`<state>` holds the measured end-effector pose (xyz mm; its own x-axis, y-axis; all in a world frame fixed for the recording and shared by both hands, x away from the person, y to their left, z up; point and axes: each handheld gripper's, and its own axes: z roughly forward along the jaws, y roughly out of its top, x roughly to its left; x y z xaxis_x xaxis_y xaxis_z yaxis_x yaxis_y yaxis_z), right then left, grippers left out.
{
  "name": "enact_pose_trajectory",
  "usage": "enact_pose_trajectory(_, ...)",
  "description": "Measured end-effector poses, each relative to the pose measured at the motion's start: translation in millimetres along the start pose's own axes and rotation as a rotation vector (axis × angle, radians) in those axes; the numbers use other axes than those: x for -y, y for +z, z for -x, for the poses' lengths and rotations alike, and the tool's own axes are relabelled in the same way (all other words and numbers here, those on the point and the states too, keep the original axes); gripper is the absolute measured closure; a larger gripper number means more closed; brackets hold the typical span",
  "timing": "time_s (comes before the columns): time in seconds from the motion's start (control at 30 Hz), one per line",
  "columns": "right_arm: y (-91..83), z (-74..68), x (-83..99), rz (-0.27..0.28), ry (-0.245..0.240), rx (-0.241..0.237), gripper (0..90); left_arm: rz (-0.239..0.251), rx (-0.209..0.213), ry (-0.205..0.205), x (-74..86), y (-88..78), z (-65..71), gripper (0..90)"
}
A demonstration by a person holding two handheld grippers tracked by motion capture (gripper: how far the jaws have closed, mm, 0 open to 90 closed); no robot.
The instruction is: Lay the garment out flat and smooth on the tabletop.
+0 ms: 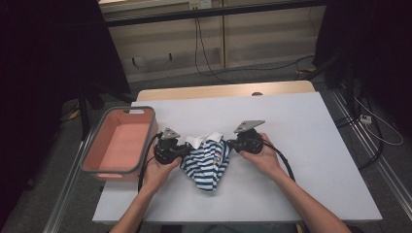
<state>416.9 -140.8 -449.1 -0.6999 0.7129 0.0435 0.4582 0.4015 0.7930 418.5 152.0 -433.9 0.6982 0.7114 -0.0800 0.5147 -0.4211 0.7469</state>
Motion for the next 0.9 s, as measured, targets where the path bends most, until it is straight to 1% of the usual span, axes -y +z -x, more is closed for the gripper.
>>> enact_pose_trajectory(0.03, 0.0, 0.0, 0.0, 0.000, 0.000, 0.000, 88.9, 0.000, 0.000, 0.000, 0.0, 0.0, 0.0, 80.7)
enact_pose_trajectory(0.07, -8.5, 4.6, -0.7, 0.020, 0.011, 0.019, 88.9, 0.010, -0.003, -0.001, -0.7, -1.4, -0.1, 80.7)
enact_pose_trajectory(0.1, -13.1, 6.8, -0.7, 0.028, 0.013, 0.031, 88.9, 0.010, -0.003, -0.001, -0.7, -1.4, -0.1, 80.7)
enact_pose_trajectory(0.13, -17.8, 9.0, -0.6, 0.035, 0.013, 0.042, 88.9, 0.022, -0.004, -0.003, -1.9, -3.7, -0.3, 80.7)
enact_pose_trajectory(0.17, -17.8, 9.0, -0.6, 0.035, 0.013, 0.042, 88.9, 0.022, -0.004, -0.003, -1.9, -3.7, -0.3, 80.8)
enact_pose_trajectory(0.2, -27.8, 14.7, -0.5, 0.054, 0.023, 0.073, 89.0, 0.040, -0.012, -0.011, -2.6, -5.6, -0.6, 80.9)
enact_pose_trajectory(0.23, -27.8, 14.7, -0.5, 0.054, 0.023, 0.073, 89.0, 0.040, -0.012, -0.011, -2.6, -5.6, -0.6, 80.9)
enact_pose_trajectory(0.27, -38.2, 22.0, 0.0, 0.076, 0.045, 0.095, 89.0, 0.037, -0.006, -0.013, -2.6, -6.5, -1.8, 81.0)
enact_pose_trajectory(0.3, -38.2, 22.0, 0.0, 0.076, 0.045, 0.095, 89.0, 0.037, -0.006, -0.013, -2.6, -6.5, -1.8, 81.0)
enact_pose_trajectory(0.33, -47.8, 29.1, 1.1, 0.092, 0.063, 0.119, 89.0, 0.036, -0.008, -0.015, -2.1, -5.5, -1.3, 81.0)
enact_pose_trajectory(0.37, -47.8, 29.1, 1.1, 0.092, 0.063, 0.119, 89.0, 0.036, -0.008, -0.015, -2.1, -5.5, -1.3, 81.0)
enact_pose_trajectory(0.4, -55.4, 35.0, 2.5, 0.107, 0.078, 0.135, 89.0, 0.032, 0.000, -0.008, -2.3, -4.1, 0.0, 81.0)
enact_pose_trajectory(0.43, -55.4, 35.0, 2.5, 0.107, 0.078, 0.135, 89.0, 0.032, 0.000, -0.008, -2.3, -4.1, 0.0, 80.9)
enact_pose_trajectory(0.47, -61.0, 39.7, 4.6, 0.113, 0.083, 0.148, 89.0, 0.030, 0.001, 0.004, -2.5, -2.6, 2.9, 80.9)
enact_pose_trajectory(0.57, -65.5, 42.6, 7.7, 0.110, 0.087, 0.159, 89.0, 0.036, 0.007, 0.012, -2.8, -0.8, 6.3, 80.6)
enact_pose_trajectory(0.6, -69.2, 45.8, 11.5, 0.109, 0.094, 0.170, 89.0, 0.030, 0.015, 0.046, -3.0, 1.0, 9.1, 79.9)
enact_pose_trajectory(0.63, -71.1, 47.3, 13.3, 0.106, 0.099, 0.175, 89.0, 0.030, 0.015, 0.046, -3.0, 1.0, 9.1, 78.5)
enact_pose_trajectory(0.67, -72.7, 48.8, 15.3, 0.107, 0.100, 0.180, 89.0, 0.024, 0.017, 0.054, -2.7, 3.5, 12.7, 76.8)
enact_pose_trajectory(0.7, -72.7, 48.8, 15.3, 0.107, 0.100, 0.180, 89.0, 0.024, 0.017, 0.054, -2.7, 3.5, 12.7, 75.4)
enact_pose_trajectory(0.73, -75.9, 50.8, 19.2, 0.102, 0.109, 0.189, 88.9, 0.018, 0.027, 0.051, -2.4, 4.6, 14.3, 74.0)
enact_pose_trajectory(0.77, -75.9, 50.8, 19.2, 0.102, 0.109, 0.189, 88.9, 0.016, 0.028, 0.052, -2.2, 5.7, 15.5, 74.0)
enact_pose_trajectory(0.8, -79.0, 53.8, 23.9, 0.092, 0.112, 0.198, 88.9, 0.011, 0.027, 0.058, -2.2, 6.5, 16.7, 69.2)
enact_pose_trajectory(0.83, -79.0, 53.8, 23.9, 0.092, 0.112, 0.198, 88.9, 0.011, 0.027, 0.058, -2.2, 6.5, 16.7, 66.8)
enact_pose_trajectory(0.87, -81.9, 57.5, 28.2, 0.087, 0.122, 0.214, 88.9, 0.014, 0.031, 0.048, -2.3, 6.4, 16.9, 65.5)
enact_pose_trajectory(0.9, -81.9, 57.5, 28.2, 0.087, 0.122, 0.214, 88.9, 0.014, 0.031, 0.048, -2.3, 6.4, 16.9, 64.0)
